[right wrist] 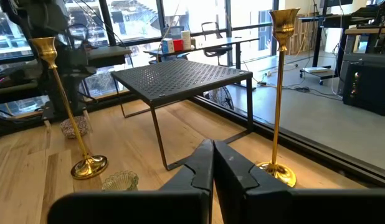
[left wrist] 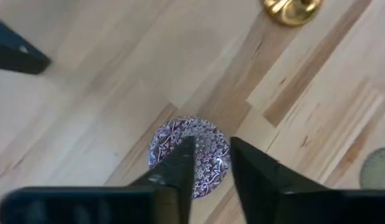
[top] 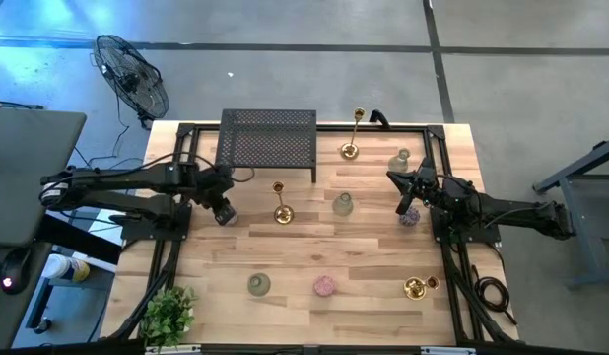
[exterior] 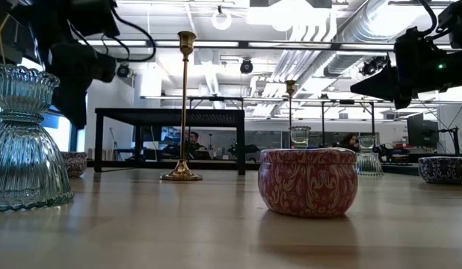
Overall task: Pick & Place candle stick holders
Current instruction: Put the red scented candle on the shelf
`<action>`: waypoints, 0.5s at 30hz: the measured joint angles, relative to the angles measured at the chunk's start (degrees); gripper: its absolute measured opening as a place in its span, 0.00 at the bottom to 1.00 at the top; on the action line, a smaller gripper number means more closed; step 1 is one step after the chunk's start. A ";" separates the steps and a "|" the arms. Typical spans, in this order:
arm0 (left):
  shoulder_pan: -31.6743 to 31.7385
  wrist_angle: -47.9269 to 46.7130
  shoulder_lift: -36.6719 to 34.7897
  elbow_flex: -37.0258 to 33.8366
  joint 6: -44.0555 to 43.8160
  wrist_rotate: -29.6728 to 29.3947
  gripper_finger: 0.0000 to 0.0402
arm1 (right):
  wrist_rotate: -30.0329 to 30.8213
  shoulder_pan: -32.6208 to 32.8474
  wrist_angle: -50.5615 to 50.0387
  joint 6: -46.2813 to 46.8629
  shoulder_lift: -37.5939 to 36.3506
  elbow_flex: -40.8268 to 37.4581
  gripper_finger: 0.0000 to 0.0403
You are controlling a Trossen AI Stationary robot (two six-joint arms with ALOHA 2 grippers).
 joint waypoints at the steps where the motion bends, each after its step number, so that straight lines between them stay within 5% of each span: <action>1: 0.00 -0.01 0.94 0.00 -0.34 0.01 0.31 | -0.01 0.01 0.00 0.00 -0.01 0.00 0.00; 9: -0.02 -1.36 7.16 0.89 -0.96 0.31 0.69 | 0.09 0.01 0.00 0.00 -0.01 0.00 0.00; 15: -0.02 -3.58 10.07 2.97 -0.35 0.33 0.88 | 0.14 0.00 0.00 0.00 0.00 0.00 0.00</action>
